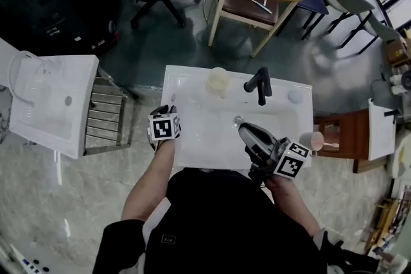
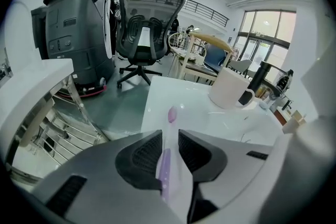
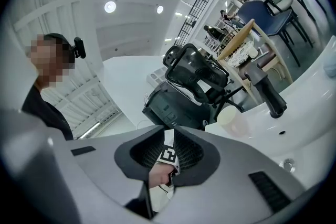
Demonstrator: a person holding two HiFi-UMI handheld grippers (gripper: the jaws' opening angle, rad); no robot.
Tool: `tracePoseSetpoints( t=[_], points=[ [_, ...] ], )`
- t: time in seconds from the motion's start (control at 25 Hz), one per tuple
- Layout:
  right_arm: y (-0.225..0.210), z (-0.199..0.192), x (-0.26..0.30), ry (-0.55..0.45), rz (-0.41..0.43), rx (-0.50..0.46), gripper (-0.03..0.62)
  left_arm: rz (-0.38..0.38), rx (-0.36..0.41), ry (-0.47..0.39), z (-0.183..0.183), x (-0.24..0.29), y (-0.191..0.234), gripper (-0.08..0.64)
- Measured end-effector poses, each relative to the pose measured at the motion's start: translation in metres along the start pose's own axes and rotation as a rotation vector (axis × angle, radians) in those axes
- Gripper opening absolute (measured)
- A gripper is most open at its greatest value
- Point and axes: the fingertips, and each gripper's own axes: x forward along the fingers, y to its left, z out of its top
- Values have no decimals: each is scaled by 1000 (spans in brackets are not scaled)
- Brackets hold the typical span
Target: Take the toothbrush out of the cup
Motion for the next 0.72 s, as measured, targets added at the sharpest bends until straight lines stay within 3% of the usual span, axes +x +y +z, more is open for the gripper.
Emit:
tracePoseSetpoints(
  t=[0.08, 0.28, 0.4, 0.56, 0.72],
  points=[
    [0, 2, 0, -4, 6, 1, 69, -13, -16, -9, 0, -2, 0, 132],
    [2, 10, 3, -19, 26, -4, 69, -27, -39, -32, -1, -8, 4, 148],
    [4, 15, 6, -32, 32, -14, 69, -17, -28, -102, 11, -25, 13, 156],
    [4, 25, 7, -70, 25, -30, 69, -3, 75, -280, 51, -76, 18, 88],
    [3, 31, 7, -114, 6, -47, 69, -43, 177, -391, 85, -117, 5, 26]
  ],
)
